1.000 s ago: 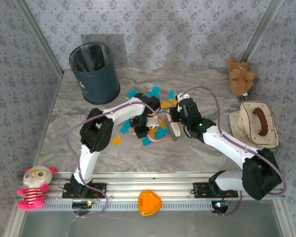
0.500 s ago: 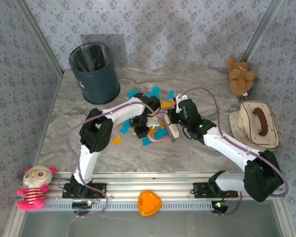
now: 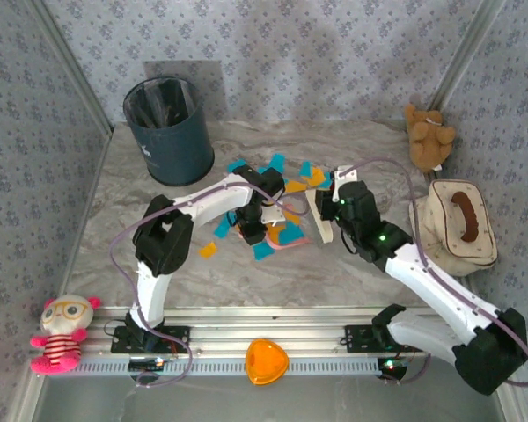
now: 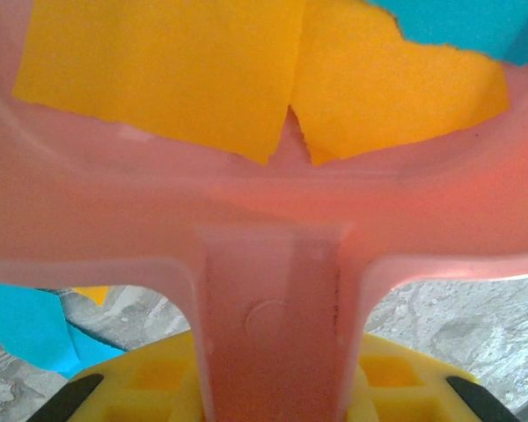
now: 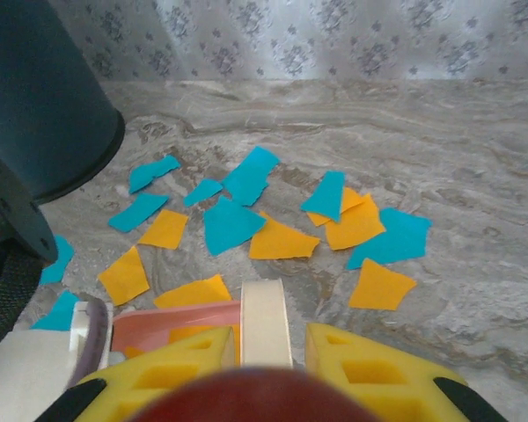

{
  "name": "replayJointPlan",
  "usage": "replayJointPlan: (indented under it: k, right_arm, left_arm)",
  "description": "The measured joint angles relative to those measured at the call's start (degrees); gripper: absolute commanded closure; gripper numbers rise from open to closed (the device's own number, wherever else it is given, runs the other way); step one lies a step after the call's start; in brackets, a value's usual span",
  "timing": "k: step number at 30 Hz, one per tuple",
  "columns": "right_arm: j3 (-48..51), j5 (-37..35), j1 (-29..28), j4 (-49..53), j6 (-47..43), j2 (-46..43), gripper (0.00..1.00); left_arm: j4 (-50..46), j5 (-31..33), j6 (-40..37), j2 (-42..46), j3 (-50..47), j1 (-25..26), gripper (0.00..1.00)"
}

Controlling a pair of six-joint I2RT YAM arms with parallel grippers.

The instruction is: Sweep away the paper scraps from the table

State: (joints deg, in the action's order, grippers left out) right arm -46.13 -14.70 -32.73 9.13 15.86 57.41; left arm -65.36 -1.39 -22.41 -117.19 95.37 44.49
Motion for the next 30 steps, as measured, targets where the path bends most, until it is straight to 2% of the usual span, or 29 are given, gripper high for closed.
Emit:
replayJointPlan:
  k: [6,13,30]
  right_arm:
    - [0.52,0.15,4.33,3.43,-0.46,-4.37,1.00]
    - [0.57,3.80,9.51,6.05,-0.85,-5.55,1.00]
    - [0.57,14.88,13.94,8.52,-3.50,-5.99,1.00]
  left_arm:
    - [3.69,-2.64,1.18,3.58,-3.69,-1.66,1.00]
    - [7.89,-6.47,4.15,8.52,-4.85,-4.48,1.00]
    - [10.62,-11.26,12.07,11.13,-3.08,-9.22,1.00]
